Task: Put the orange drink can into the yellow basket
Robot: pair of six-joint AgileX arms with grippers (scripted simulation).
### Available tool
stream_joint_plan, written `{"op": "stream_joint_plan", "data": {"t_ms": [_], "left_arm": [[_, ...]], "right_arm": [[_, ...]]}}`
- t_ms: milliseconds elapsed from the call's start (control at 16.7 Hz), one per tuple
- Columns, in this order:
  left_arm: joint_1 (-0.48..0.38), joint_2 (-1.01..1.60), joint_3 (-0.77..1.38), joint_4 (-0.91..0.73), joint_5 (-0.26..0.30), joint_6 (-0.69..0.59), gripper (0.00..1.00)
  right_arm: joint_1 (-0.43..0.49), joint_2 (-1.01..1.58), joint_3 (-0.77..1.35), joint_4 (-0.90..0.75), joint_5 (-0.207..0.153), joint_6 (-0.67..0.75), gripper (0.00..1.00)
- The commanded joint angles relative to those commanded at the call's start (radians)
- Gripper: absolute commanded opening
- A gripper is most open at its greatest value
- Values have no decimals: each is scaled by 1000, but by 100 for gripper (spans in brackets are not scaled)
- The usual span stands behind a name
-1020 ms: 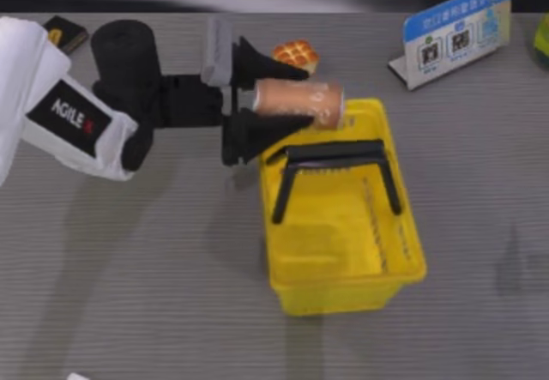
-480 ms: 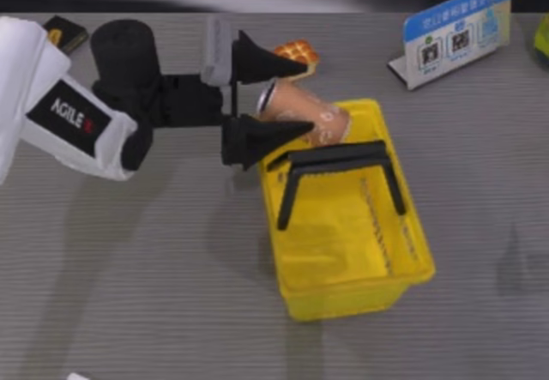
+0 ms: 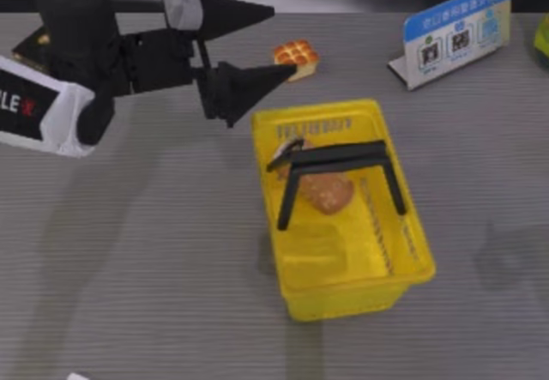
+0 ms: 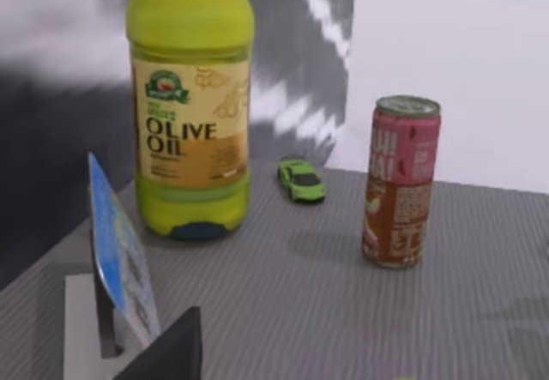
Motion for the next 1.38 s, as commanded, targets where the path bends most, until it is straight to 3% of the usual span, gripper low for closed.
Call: {"op": "stream_joint_plan", "data": {"t_ms": [240,960,1200,1380], "left_arm": [[59,-348,-168,-167,-196,-38,100],[231,-1659,-849,-755,-865,-45,100],[262,-1955,-1025,-887,-1025,-15,100],[273,-2065,-1100,-940,-1094,2,100]], "right_arm": [[106,348,322,-230,0,-164,100],[458,1585,1440,-1010,-1,-711,100],[534,1842,1699,-1166,4,-831,100],[565,1931,1798,-1223,8,-879,100]]}}
